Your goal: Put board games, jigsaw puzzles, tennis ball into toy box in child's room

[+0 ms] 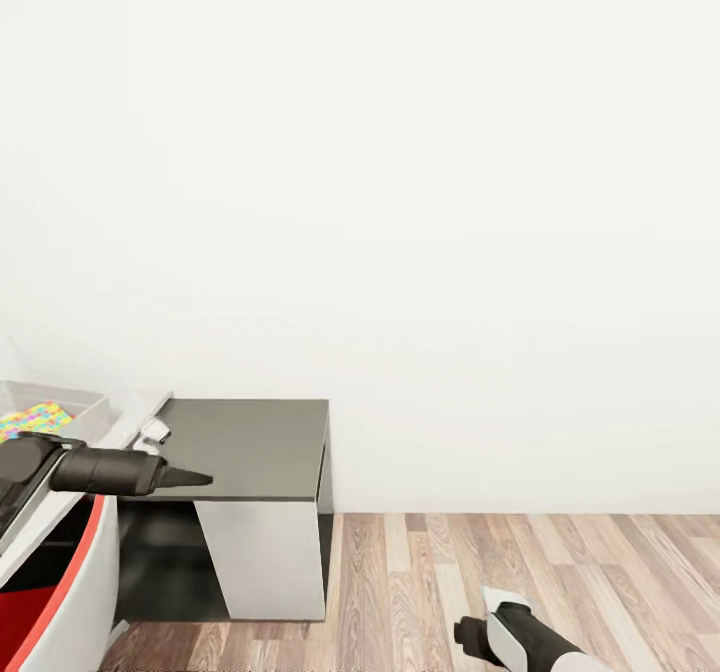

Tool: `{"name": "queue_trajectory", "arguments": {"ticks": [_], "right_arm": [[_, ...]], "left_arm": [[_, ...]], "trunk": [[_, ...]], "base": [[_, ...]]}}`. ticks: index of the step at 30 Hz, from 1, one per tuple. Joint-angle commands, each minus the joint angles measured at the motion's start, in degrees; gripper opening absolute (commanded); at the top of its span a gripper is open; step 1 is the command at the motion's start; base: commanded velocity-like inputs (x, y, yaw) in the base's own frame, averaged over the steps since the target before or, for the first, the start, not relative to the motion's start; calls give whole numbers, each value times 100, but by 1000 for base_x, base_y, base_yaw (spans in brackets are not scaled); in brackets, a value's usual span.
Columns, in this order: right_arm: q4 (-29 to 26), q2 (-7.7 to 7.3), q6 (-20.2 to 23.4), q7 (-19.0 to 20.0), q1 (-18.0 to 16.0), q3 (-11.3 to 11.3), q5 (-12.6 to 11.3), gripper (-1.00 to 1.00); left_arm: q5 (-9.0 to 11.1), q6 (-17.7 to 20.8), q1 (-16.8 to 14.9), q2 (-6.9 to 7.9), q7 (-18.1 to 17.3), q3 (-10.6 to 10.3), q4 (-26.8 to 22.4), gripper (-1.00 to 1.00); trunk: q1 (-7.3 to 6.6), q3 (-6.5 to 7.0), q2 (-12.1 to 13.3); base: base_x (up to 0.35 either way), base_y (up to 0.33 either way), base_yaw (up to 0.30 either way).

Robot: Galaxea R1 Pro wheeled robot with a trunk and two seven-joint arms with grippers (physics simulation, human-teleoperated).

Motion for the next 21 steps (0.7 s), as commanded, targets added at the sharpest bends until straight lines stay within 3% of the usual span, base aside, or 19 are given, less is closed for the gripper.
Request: {"name": "queue_trajectory", "arguments": {"ticks": [1, 5, 9, 15, 16, 19, 21], "right_arm": [[19, -16, 12, 87, 80, 45, -66, 100], [56, -34, -107, 243, 261, 23, -75, 100], [92, -59, -333, 332, 476, 8, -89, 100], [333, -61, -611, 359, 593, 6, -195, 100], [428, -50, -744, 361, 604, 8, -211, 100], [565, -34, -953, 362, 614, 10, -224, 100], [674, -21, -1141, 363, 649, 11, -228, 100]], "left_arm": [[-31, 57, 91, -15, 59, -23, 19, 100], [-81, 54, 266, -85, 273, -35, 49, 100], [-119, 52, 468, -273, 721, -45, 70, 100], [-208, -223, 859, -744, 1629, -51, 280, 100], [-244, -392, 942, -872, 1881, -51, 437, 100], [-284, -684, 1051, -1057, 2225, -56, 800, 100], [-326, -1026, 1119, -1223, 2522, -60, 1312, 100]], "trunk": [[2, -13, -7], [2, -49, -7], [2, -86, -7], [2, -142, -7], [2, -152, -7], [2, -180, -7], [2, -199, -7]], "base": [[0, 0, 0], [0, 0, 0], [0, 0, 0], [0, 0, 0], [0, 0, 0], [0, 0, 0], [0, 0, 0]]}}
